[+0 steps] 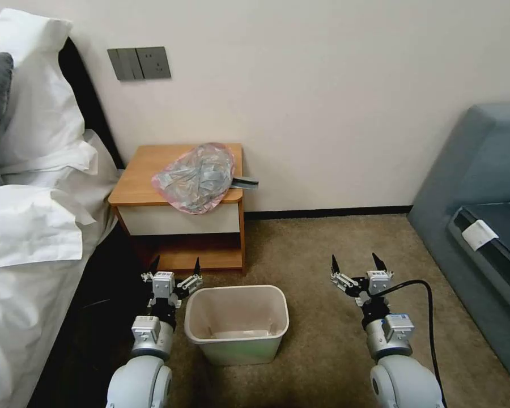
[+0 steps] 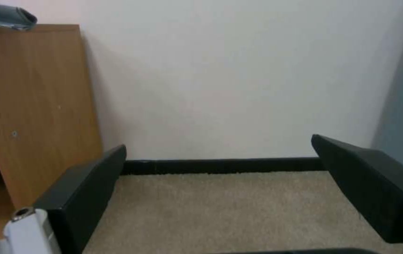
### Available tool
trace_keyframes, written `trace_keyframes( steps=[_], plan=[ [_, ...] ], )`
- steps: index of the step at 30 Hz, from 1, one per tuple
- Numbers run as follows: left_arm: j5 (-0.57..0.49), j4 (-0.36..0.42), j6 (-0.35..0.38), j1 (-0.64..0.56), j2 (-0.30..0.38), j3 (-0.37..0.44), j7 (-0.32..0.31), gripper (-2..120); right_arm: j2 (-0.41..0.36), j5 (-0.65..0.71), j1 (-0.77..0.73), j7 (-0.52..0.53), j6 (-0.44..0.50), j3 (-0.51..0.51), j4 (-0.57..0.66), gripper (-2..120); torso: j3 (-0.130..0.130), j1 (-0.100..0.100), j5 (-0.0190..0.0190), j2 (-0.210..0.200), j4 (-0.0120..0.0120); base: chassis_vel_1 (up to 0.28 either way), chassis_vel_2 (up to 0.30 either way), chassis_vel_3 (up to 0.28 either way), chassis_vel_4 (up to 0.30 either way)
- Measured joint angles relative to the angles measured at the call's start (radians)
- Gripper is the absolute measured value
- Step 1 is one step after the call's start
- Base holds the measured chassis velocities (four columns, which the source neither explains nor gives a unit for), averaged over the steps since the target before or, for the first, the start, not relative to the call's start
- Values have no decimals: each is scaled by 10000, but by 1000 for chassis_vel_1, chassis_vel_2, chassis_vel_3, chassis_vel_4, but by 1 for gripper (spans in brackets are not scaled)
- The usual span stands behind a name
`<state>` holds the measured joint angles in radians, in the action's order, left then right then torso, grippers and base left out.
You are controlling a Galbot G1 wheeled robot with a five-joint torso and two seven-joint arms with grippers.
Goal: Pick up the garbage bag from the table and place it over the trash can.
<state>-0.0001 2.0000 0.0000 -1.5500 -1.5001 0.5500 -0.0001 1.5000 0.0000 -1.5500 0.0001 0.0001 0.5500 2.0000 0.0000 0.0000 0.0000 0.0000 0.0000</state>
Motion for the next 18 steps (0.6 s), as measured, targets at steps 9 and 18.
trace_keyframes(
  steps=[9,18],
  plan=[
    [0,0,0,0,0,0,0,100,0,0,0,0,0,1,0,100,0,0,0,0,0,0,0,0,0],
    [0,0,0,0,0,0,0,100,0,0,0,0,0,0,0,100,0,0,0,0,0,0,0,0,0]
  ],
)
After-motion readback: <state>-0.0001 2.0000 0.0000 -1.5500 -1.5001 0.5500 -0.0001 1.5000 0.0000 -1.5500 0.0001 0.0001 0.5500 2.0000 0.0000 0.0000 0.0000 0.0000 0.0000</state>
